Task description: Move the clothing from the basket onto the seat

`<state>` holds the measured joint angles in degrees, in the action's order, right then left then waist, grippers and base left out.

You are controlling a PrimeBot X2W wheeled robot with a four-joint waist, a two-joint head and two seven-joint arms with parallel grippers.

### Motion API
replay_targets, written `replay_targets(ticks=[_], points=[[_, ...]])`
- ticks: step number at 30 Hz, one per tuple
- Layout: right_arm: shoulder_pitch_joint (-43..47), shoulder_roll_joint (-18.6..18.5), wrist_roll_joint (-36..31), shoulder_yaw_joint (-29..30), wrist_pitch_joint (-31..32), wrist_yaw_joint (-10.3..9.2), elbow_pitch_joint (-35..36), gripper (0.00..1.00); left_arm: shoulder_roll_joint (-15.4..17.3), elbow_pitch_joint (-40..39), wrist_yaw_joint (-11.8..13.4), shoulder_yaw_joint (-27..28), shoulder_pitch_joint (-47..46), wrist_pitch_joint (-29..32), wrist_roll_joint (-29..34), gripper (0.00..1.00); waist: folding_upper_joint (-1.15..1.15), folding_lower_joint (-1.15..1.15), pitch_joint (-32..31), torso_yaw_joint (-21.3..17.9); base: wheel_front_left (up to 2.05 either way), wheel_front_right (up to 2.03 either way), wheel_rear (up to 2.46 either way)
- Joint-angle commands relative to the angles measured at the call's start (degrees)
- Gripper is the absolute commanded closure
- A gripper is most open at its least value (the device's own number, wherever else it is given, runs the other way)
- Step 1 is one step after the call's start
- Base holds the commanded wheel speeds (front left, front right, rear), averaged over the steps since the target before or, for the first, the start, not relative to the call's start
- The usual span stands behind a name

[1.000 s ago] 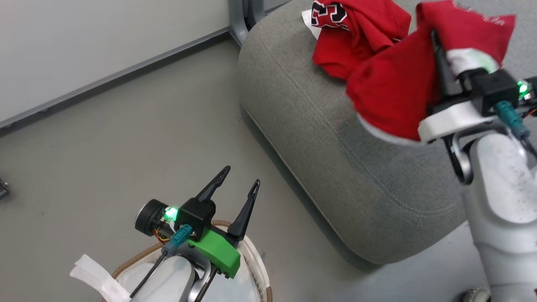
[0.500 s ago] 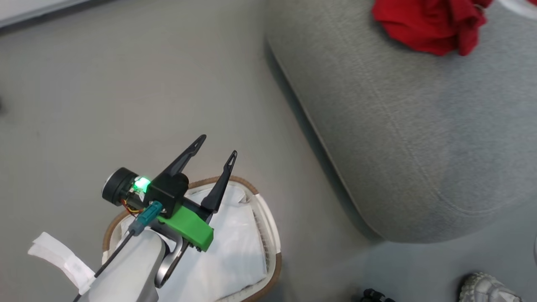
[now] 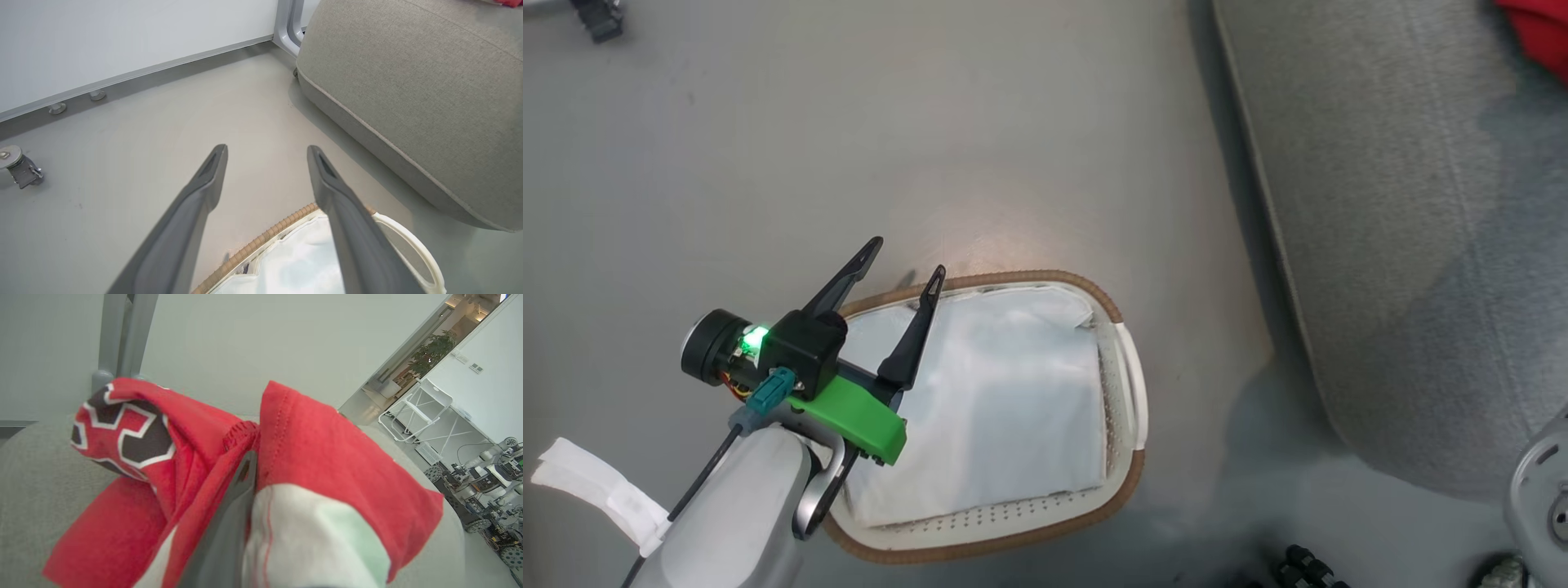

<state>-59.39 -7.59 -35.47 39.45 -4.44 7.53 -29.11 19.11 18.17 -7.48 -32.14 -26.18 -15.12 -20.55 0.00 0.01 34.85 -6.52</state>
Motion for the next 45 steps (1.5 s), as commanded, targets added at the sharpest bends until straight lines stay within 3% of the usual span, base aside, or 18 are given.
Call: replay_targets(ticks=[1,7,16,24,30,38,45], points=[[1.54,0.19,-0.67,1.81,-1.29,-0.08,-0.52,0.0,-0.12,0.18,-0.02,0.12,-1.04,-0.03,-0.06,0.0,0.0,-0.01,2.48,2.81,0.0,0.0,0.0],[5.89,1.99,-1.45,8.27,-7.15,-0.08,-4.26,0.0,-1.48,1.11,-0.02,0.27,0.3,-0.03,0.32,0.0,0.0,-0.01,-1.05,1.66,0.0,0.0,0.0],[13.7,2.39,-0.38,9.34,-10.71,-0.08,-9.4,0.0,-3.16,3.88,-0.02,1.65,3.74,-0.03,0.78,0.0,0.0,-0.01,-8.88,-0.71,0.0,0.0,0.0],[25.29,3.91,8.14,-0.45,-10.8,-0.08,-4.09,0.0,-5.63,6.65,-0.02,5.45,7.77,-0.03,1.26,0.0,0.0,-0.01,-15.16,-1.0,0.0,0.0,0.0],[32.34,4.51,16.64,-11.6,-10.81,-0.08,0.72,0.0,-7.72,8.73,-0.02,11.24,10.92,-0.03,2.29,0.0,0.0,-0.01,-19.55,-0.24,0.0,0.0,0.0],[36.65,4.57,28.93,-26.75,-10.82,-0.08,4.05,0.0,-10.3,8.68,0.49,21.08,14.39,-0.03,6.33,0.0,0.0,-0.01,-24.28,2.92,0.0,0.0,0.0],[38.71,4.54,35.36,-35.87,-10.81,-0.08,4.4,0.0,-11.92,8.98,0.83,28.07,16.81,-0.03,9.71,0.0,0.0,-0.01,-27.2,6.08,0.0,0.0,0.0]])
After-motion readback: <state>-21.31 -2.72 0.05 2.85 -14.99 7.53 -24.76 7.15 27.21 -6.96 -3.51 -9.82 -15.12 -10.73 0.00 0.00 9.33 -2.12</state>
